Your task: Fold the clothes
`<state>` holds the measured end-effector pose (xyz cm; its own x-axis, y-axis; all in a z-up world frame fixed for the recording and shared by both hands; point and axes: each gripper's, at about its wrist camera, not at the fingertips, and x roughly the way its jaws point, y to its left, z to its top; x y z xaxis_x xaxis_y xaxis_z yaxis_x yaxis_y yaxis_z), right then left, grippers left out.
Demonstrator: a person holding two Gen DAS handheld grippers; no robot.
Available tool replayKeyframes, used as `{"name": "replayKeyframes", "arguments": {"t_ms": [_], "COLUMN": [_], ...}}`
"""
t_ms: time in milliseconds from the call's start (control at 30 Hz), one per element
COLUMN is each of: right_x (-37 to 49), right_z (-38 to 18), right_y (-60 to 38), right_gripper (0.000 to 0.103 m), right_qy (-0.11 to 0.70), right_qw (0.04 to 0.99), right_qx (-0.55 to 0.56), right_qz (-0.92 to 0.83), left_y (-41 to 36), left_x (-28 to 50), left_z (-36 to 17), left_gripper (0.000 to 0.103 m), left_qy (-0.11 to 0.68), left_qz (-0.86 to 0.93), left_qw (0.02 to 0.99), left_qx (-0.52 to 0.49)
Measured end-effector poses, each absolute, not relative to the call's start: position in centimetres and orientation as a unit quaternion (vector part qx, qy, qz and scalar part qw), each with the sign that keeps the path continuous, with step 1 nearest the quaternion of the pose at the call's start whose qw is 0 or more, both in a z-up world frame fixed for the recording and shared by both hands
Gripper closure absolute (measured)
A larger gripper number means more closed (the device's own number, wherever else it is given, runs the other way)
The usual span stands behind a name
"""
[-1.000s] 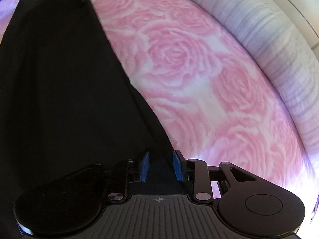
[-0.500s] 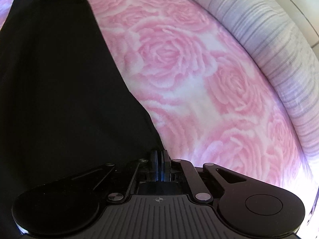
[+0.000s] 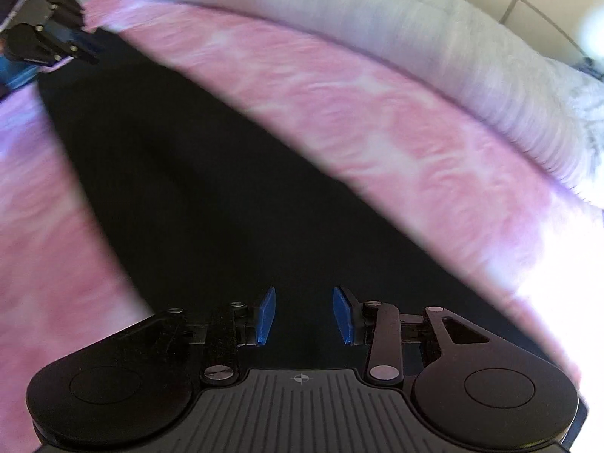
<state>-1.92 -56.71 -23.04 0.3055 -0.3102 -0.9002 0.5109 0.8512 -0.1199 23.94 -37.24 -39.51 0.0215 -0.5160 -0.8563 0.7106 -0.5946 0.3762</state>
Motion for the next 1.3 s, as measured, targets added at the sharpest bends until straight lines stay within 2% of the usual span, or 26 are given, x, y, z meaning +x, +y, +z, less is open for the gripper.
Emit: {"name": "replayKeyframes", "arguments": {"t_ms": [100,233,267,333,533,767,900,1200,1300], "right_x": [-2.0,-2.2,-2.2,-2.1,-1.9,-1.6,-1.8,-4.9,-5.2], "right_z": [-23.7,-24.7,-24.9,-25.3,-26.2,-26.5,-26.7,-25.1,-25.1], "right_y": [-53.0,-49.9,-49.5,-49.1,-49.5,-49.2,-48.5,-48.8,-48.5], "right_gripper": [0.065,0.065,0.064,0.064,0.064,0.063,0.059,0.057,0.057], "right_qy": [0.546,0.564,0.566,0.573,0.593,0.609,0.621,0.588,0.596], "right_qw": [0.796,0.786,0.784,0.779,0.762,0.745,0.73,0.709,0.715], "right_qx": [0.096,0.092,0.09,0.083,0.065,0.063,0.036,0.017,-0.013], "right_qz": [-0.243,-0.238,-0.239,-0.241,-0.252,-0.266,-0.284,-0.389,-0.365], "left_y": [-32.6,-29.6,-29.3,-28.9,-27.8,-28.2,-28.7,-29.2,-29.2], "left_x": [23.3,24.9,25.5,26.7,28.5,29.0,29.6,29.7,29.5], "left_z": [-41.8,-45.4,-46.1,-46.8,-46.1,-47.2,-46.2,-45.8,-45.9], "left_gripper": [0.084,0.084,0.085,0.1,0.102,0.103,0.103,0.103,0.103], "left_qy": [0.036,-0.02,-0.028,-0.045,-0.107,-0.069,-0.047,-0.022,-0.021], "left_qz": [-0.673,-0.621,-0.611,-0.598,-0.599,-0.611,-0.62,-0.626,-0.625], "left_qw": [0.411,0.389,0.386,0.379,0.377,0.384,0.407,0.405,0.402], "left_qx": [0.614,0.68,0.691,0.705,0.699,0.689,0.669,0.666,0.669]}}
